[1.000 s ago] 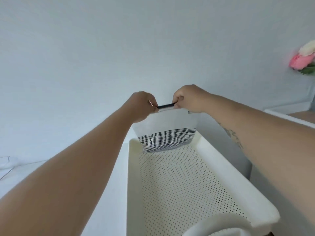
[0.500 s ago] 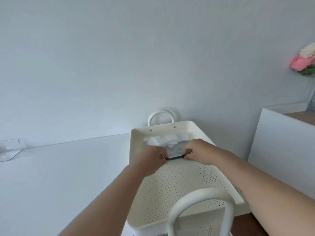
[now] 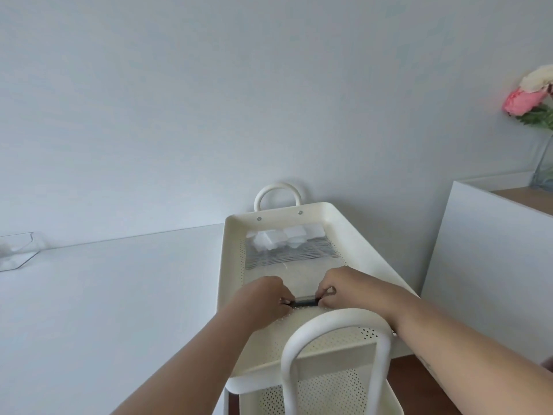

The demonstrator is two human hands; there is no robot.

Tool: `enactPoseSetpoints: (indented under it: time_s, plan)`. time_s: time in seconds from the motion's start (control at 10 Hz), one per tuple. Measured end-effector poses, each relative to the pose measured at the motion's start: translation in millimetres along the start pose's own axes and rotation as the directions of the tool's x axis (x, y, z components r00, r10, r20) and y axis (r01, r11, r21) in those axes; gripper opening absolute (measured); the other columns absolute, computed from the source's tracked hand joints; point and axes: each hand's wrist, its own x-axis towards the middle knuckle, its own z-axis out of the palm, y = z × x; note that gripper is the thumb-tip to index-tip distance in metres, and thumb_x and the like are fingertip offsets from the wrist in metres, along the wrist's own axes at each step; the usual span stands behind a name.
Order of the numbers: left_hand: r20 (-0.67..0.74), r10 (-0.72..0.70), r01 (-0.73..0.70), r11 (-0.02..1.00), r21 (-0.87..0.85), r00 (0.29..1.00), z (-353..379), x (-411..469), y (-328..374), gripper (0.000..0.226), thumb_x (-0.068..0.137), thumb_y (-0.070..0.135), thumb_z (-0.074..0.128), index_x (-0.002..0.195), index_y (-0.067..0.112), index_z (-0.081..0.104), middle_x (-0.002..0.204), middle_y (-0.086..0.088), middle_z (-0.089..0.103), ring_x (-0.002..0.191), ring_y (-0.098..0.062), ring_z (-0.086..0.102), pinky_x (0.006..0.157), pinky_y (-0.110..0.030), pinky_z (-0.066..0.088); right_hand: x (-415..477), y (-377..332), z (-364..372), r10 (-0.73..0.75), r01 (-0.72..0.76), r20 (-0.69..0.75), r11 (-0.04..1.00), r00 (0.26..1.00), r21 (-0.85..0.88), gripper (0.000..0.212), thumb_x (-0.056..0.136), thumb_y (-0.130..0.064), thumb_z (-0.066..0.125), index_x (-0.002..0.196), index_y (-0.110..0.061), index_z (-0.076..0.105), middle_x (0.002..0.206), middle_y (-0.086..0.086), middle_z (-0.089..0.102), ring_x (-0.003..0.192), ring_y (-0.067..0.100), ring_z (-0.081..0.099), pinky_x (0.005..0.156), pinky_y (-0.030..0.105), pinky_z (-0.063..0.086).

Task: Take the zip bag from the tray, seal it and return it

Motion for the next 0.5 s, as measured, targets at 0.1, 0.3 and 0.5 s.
enactPoseSetpoints:
  time_s: [0.1, 0.3, 0.5]
  plan:
    - [0.040, 0.005, -0.006, 1.000, 0.018, 0.999, -0.8, -5.1, 4.1, 0.028, 0.092, 0.034, 0.054, 0.113, 0.024, 0.070, 0.107, -0.002, 0.058, 0.095, -0.021, 0.057, 0.079, -0.038, 0.051, -1.4, 5.0, 4.9, -0.073, 0.075, 0.035, 0.994, 0.997, -0.075, 0.015, 0.072, -0.042, 0.052, 0.065, -0.040, 0.064, 0.061, -0.019, 0.058, 0.059, 0.002, 0.051, 0.057, 0.027, 0.041]
    - [0.012, 0.034, -0.034, 0.999, 0.020, 0.999, 1.9, -11.4, 5.2, 0.028, 0.093, 0.031, 0.052, 0.113, 0.023, 0.070, 0.107, -0.002, 0.058, 0.096, -0.021, 0.056, 0.081, -0.037, 0.049, 0.1, 14.8, 10.2, -0.103, 0.116, 0.090, 0.982, 0.991, -0.152, 0.043, 0.069, -0.051, 0.041, 0.086, -0.019, 0.064, 0.086, 0.005, 0.064, 0.088, 0.027, 0.063, 0.078, 0.050, 0.054]
    - [-0.019, -0.030, 0.029, 0.998, -0.063, 0.999, -0.4, -10.2, 2.1, 0.036, 0.091, 0.039, 0.057, 0.126, 0.028, 0.062, 0.124, 0.004, 0.057, 0.116, -0.016, 0.052, 0.095, -0.032, 0.042, -7.1, 14.3, 6.6, -0.030, 0.031, -0.028, 0.999, 0.999, 0.025, 0.035, 0.081, -0.043, 0.061, 0.109, -0.026, 0.072, 0.116, -0.006, 0.068, 0.103, 0.009, 0.061, 0.089, 0.027, 0.048]
